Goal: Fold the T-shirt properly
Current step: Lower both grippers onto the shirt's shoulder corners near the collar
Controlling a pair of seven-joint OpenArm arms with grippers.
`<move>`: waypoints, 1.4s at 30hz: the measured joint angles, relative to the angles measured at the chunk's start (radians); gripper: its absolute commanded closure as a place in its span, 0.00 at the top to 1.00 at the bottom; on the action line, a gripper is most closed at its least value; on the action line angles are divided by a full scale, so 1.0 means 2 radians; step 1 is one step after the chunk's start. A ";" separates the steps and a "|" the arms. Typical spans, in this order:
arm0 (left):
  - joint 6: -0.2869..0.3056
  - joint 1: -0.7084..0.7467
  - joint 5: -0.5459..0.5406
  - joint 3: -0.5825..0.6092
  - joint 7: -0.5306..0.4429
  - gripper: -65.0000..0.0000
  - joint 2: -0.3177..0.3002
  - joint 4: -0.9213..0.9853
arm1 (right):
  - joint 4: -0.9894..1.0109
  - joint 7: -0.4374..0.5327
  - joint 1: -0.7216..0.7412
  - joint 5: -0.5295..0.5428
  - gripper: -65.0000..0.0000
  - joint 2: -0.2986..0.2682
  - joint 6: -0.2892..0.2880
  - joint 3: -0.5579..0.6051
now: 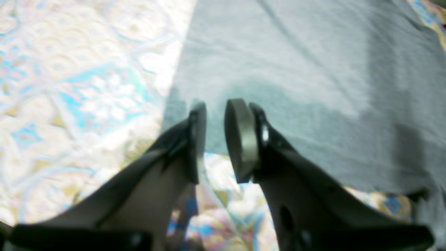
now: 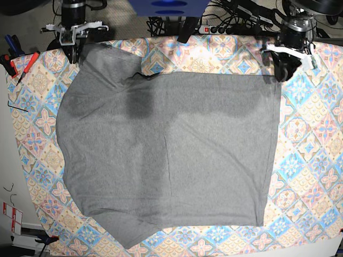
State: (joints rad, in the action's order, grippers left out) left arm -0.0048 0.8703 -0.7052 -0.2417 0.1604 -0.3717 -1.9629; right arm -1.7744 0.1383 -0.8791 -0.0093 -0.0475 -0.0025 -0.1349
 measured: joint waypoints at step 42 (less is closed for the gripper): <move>0.002 -0.085 0.004 -0.011 0.135 0.24 0.002 0.047 | 0.113 -0.128 0.112 0.141 0.77 -0.008 -0.151 -0.089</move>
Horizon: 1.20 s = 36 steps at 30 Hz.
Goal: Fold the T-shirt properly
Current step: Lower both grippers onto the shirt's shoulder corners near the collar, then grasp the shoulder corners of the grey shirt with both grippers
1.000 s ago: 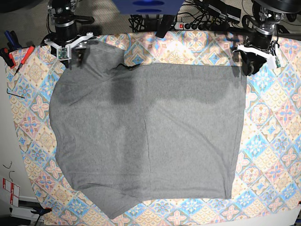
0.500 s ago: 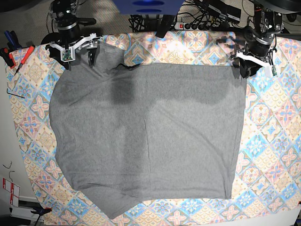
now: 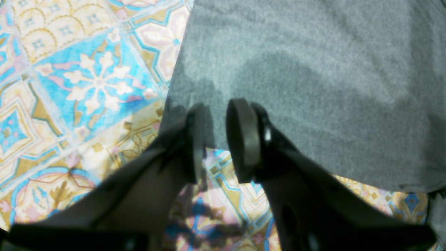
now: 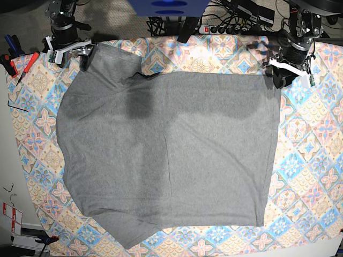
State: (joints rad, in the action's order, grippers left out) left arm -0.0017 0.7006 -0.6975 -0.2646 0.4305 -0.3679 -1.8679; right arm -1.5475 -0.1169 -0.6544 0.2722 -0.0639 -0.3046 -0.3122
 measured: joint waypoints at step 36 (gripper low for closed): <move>0.122 -0.056 0.007 -0.045 0.118 0.24 -0.029 0.003 | 0.063 0.013 0.027 0.007 0.77 0.000 -0.064 0.016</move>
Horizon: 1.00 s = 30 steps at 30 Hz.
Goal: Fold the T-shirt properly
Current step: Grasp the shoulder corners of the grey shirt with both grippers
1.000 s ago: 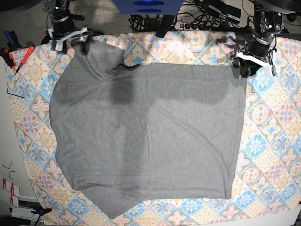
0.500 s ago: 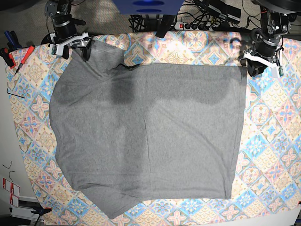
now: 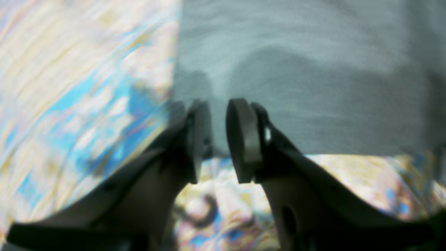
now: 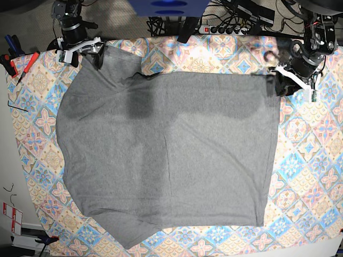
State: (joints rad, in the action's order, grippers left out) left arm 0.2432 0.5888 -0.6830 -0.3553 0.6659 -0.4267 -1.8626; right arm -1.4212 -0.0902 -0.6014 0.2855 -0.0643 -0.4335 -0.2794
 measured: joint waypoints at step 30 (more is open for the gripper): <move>0.142 -0.028 0.008 -0.082 0.065 0.24 0.004 0.071 | -0.002 0.000 0.000 0.000 0.77 0.000 0.000 0.000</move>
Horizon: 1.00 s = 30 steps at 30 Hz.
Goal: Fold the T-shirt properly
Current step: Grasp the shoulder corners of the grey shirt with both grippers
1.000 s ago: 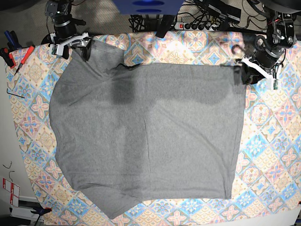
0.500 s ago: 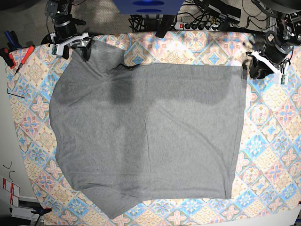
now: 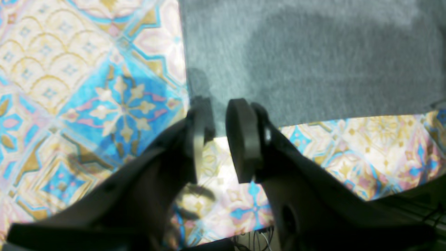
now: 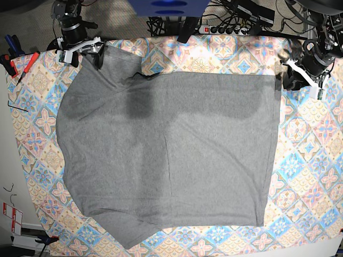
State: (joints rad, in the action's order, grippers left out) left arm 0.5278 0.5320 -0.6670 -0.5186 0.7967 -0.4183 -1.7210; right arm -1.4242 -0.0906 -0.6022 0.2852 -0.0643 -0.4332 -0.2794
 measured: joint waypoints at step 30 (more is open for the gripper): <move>0.083 -0.108 0.105 0.021 0.004 0.24 0.019 0.143 | -0.031 -0.058 -0.001 -0.007 0.77 0.000 0.003 -0.001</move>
State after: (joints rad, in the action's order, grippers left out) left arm 0.6941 0.3157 -0.4564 -0.4774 0.8047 -0.3809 -1.4349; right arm -1.4868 -0.2066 -0.6033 0.2707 -0.0643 -0.4267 -0.2821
